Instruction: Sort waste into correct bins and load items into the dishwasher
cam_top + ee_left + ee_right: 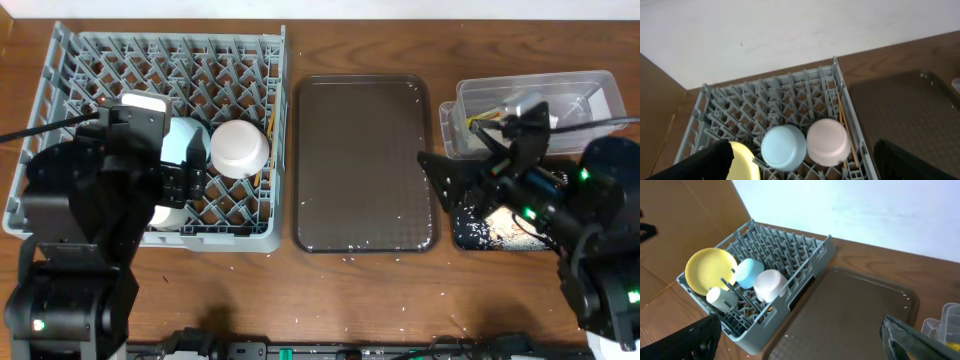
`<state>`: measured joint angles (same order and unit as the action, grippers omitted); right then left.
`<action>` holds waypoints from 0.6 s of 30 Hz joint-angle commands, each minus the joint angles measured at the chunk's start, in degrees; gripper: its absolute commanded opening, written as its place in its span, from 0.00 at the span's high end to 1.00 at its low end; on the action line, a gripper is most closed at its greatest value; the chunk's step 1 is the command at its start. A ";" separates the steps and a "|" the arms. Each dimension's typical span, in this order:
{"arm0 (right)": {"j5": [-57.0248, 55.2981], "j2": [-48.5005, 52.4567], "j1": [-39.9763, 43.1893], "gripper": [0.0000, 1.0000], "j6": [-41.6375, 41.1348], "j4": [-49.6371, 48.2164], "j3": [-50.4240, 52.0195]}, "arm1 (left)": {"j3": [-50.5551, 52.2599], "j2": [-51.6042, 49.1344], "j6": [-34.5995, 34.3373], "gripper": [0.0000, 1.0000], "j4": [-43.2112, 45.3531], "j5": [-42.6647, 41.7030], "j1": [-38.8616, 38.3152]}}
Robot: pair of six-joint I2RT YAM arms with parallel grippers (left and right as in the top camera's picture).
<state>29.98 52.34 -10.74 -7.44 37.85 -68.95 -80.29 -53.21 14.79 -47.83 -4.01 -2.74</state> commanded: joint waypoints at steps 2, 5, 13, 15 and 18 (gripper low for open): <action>0.17 -0.85 -0.15 0.01 -0.33 1.88 -0.59 | -0.46 -0.35 -0.74 0.08 -0.15 -0.50 -0.20; -2.16 -0.85 -0.13 0.01 0.35 3.76 -0.57 | -0.46 -0.39 -0.74 0.08 -0.15 -0.50 -0.20; -20.02 -8.66 3.19 0.01 9.64 -5.97 12.61 | -0.46 -0.39 -0.74 0.07 -0.15 -0.50 -0.20; -18.99 -13.40 5.11 0.01 9.22 -7.69 18.93 | -0.46 -0.37 -0.74 0.07 -0.15 -0.50 -0.20; -19.37 -20.96 7.15 0.01 9.49 -7.45 27.71 | -0.46 -0.39 -0.76 0.07 -0.15 -0.50 -0.20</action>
<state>13.10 37.50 -5.54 0.30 30.22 -48.05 -80.29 -53.63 14.79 -48.01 -4.16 -2.74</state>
